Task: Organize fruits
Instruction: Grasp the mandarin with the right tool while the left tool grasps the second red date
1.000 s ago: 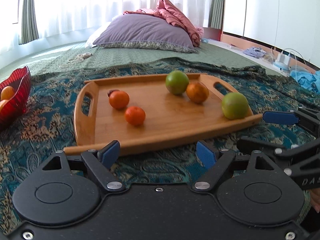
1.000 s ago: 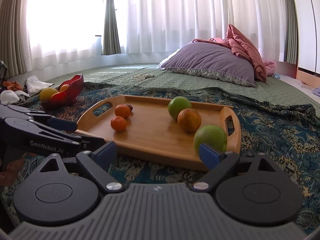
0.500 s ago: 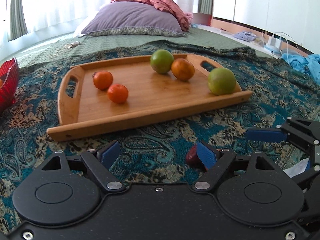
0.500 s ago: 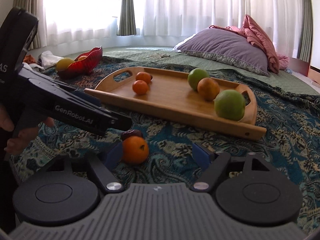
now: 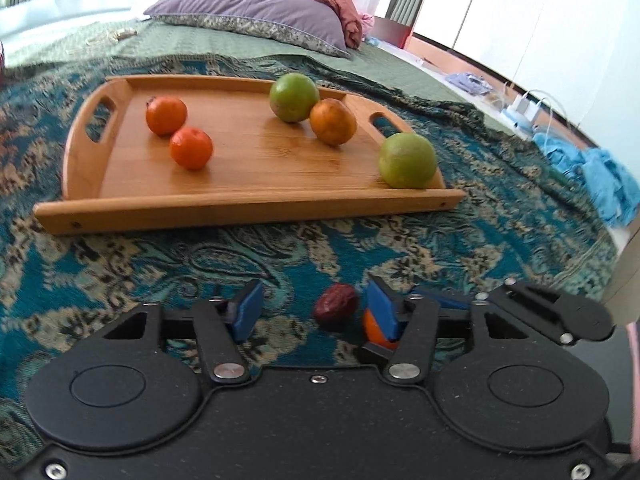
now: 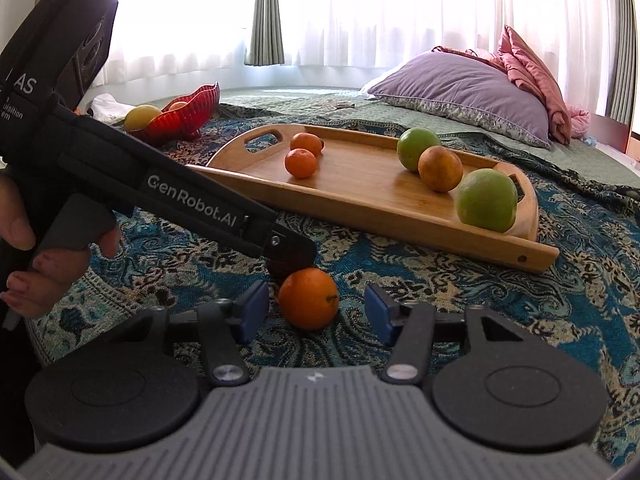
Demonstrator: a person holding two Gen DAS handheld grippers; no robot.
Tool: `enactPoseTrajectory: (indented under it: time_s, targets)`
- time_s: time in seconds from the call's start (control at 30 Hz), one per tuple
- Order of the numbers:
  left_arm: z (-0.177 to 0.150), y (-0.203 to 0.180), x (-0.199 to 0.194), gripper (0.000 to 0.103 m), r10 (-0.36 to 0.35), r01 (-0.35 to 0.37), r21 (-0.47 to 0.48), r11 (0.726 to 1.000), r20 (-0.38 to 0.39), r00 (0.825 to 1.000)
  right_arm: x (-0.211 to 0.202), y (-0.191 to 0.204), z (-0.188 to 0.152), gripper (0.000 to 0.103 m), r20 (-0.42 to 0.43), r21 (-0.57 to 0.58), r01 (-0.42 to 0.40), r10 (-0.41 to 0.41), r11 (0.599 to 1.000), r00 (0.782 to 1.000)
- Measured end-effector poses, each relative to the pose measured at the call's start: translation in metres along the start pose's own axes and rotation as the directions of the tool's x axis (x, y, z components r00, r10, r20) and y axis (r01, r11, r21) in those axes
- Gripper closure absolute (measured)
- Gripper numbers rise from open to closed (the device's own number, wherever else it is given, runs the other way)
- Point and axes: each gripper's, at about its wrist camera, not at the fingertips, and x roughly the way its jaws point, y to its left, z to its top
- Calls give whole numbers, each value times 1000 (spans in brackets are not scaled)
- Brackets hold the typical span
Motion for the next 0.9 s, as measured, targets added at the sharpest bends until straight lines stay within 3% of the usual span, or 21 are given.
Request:
enactPoseTrajectory:
  time_s: [0.07, 0.2, 0.33, 0.4, 0.9]
  targets:
    - [1, 0, 2, 58, -24, 24, -19, 1000, -4, 1000, -1, 0, -1, 47, 2, 4, -3, 3, 1000, 1000]
    - [2, 1, 4, 61, -73, 72, -55, 996, -12, 997, -1, 0, -2, 53, -3, 6, -8, 8, 1000, 1000]
    - [2, 0, 3, 63, -70, 69, -52, 996, -6, 998, -2, 0, -3, 58, 4, 8, 1, -1, 1000, 1000]
    - [3, 2, 2, 63, -73, 72, -60, 996, -3, 997, -2, 0, -2, 66, 12, 9, 17, -17, 1000, 1000]
    - [-11, -18, 2, 71, -9, 8, 99, 995, 5, 1000, -19, -19, -3, 68, 36, 19, 130, -130, 991, 991]
